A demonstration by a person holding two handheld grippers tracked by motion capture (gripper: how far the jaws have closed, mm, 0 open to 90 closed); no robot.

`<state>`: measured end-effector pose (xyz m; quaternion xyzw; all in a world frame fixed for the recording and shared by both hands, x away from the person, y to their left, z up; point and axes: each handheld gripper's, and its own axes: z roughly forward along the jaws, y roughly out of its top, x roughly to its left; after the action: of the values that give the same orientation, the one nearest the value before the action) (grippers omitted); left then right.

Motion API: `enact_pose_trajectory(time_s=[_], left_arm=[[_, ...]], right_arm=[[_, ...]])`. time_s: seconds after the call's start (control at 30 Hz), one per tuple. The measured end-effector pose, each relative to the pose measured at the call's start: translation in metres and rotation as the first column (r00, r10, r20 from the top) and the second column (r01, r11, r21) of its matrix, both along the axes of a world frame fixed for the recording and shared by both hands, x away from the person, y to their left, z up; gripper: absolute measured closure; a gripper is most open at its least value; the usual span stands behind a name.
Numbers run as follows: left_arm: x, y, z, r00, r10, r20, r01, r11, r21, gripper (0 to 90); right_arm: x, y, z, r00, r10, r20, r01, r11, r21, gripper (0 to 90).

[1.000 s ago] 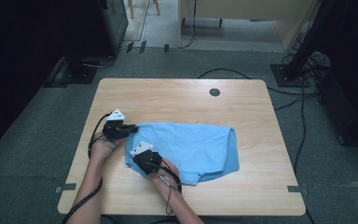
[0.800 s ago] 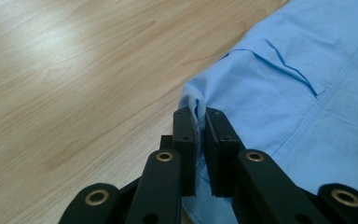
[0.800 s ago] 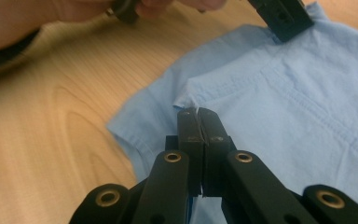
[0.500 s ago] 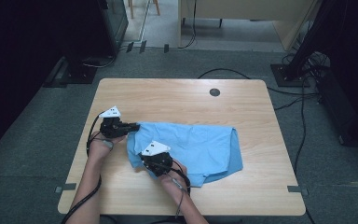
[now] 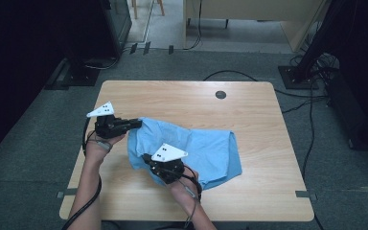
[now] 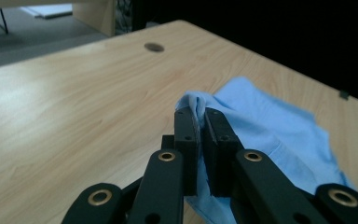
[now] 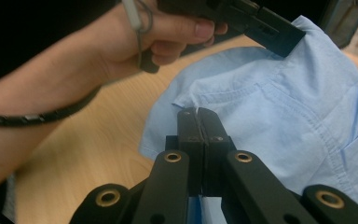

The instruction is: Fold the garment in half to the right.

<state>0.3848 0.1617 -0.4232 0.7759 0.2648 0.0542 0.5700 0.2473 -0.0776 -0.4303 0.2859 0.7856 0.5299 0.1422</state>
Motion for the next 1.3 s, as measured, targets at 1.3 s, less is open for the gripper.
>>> enact_pose_trajectory(time_s=[1.3], left_arm=[[-0.006,-0.047,-0.010,0.9929,-0.022,0.117,0.010,0.9951,0.098,84.5]], right_arm=[[0.007,-0.061,-0.015,0.9995,0.029,-0.010,-0.029,0.999,-0.030,89.6]])
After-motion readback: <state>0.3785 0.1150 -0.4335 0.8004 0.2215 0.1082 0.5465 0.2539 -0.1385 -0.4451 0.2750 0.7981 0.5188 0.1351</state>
